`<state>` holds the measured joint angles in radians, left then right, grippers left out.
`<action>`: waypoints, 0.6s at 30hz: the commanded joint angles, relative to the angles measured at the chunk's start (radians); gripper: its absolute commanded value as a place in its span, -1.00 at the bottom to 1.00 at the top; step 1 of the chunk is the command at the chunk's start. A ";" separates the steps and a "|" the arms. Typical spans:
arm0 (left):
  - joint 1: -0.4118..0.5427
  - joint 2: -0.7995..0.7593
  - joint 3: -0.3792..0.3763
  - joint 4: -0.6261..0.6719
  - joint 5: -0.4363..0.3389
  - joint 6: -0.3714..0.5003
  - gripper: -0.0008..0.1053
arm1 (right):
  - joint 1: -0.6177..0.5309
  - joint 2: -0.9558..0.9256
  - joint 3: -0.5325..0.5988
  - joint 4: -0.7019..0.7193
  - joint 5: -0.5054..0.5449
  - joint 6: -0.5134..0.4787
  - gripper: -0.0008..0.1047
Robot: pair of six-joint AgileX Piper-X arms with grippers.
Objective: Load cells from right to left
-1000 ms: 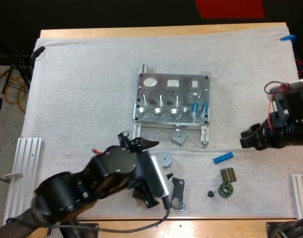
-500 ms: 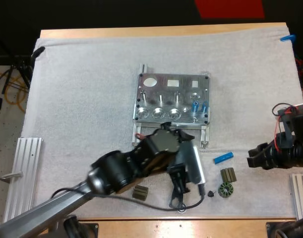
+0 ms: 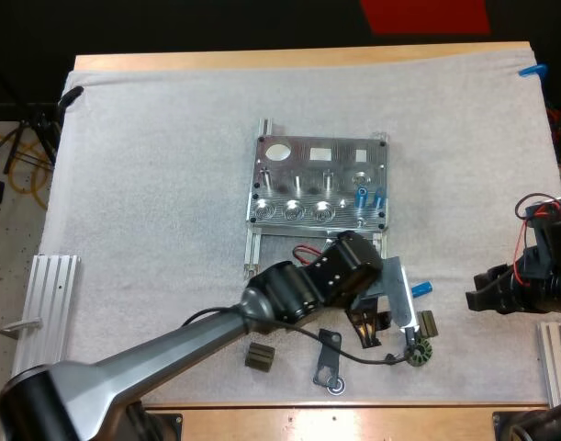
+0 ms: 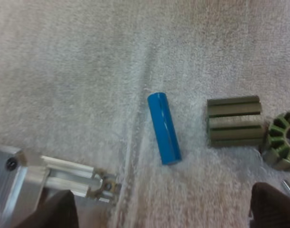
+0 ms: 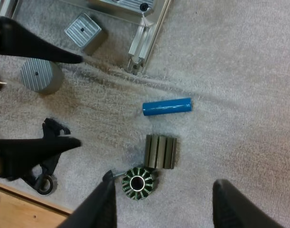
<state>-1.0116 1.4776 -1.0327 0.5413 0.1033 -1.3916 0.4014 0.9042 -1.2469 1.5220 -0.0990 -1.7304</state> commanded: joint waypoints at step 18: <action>-0.001 0.242 -0.001 -0.210 0.019 -0.034 0.37 | -0.003 -0.008 -0.003 0.010 0.008 0.002 -0.12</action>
<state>-1.0116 1.7164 -1.0327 0.3553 0.1236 -1.4140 0.4014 0.9042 -1.2469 1.5220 -0.0920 -1.7304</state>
